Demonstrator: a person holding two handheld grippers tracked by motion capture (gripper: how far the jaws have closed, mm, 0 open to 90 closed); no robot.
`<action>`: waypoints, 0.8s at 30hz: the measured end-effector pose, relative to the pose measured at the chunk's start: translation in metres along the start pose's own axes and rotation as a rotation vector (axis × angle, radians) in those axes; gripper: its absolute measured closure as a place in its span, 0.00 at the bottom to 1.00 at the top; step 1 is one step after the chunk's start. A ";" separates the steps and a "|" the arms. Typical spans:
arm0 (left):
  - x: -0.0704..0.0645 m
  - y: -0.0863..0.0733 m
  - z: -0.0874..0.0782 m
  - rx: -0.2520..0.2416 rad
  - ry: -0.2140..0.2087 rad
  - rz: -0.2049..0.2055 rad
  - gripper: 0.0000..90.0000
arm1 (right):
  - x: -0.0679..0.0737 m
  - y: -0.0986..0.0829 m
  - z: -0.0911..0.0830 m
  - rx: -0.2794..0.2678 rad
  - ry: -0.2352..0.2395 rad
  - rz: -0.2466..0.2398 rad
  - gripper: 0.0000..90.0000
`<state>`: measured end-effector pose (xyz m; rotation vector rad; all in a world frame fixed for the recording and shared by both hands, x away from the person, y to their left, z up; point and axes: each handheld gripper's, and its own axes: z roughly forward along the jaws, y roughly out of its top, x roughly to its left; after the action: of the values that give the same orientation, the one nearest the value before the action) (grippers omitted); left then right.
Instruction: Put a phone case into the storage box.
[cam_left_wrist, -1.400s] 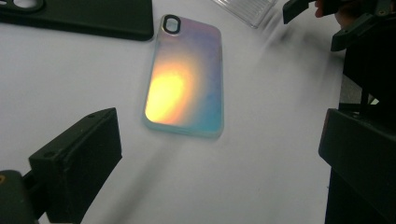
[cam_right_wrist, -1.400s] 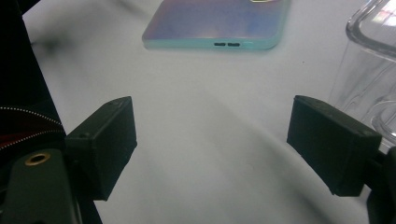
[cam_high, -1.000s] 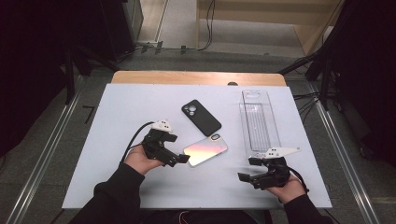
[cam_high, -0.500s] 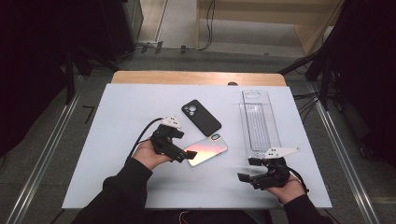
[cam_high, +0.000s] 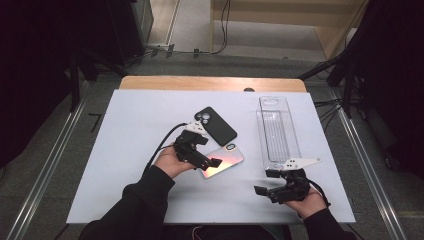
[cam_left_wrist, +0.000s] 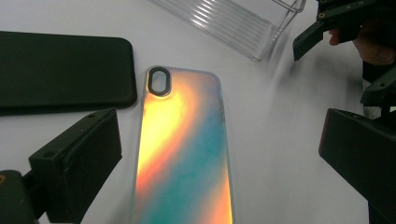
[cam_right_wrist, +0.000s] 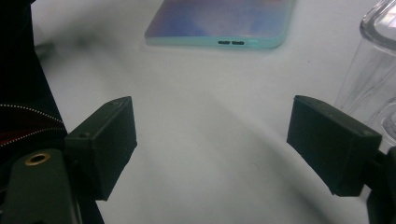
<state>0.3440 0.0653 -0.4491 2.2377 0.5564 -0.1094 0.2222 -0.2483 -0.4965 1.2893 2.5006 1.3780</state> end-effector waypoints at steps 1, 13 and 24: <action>0.000 0.001 0.002 0.003 0.001 0.010 0.00 | 0.000 0.000 0.000 0.002 0.001 -0.002 0.15; -0.001 0.009 0.019 0.000 0.004 0.010 0.00 | 0.001 0.000 0.000 0.000 0.006 -0.002 0.15; -0.001 0.001 0.029 0.016 0.036 0.033 0.00 | 0.001 0.000 -0.001 0.000 0.008 -0.006 0.15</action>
<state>0.3462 0.0425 -0.4675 2.2675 0.5389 -0.0573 0.2210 -0.2481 -0.4959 1.2779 2.5070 1.3849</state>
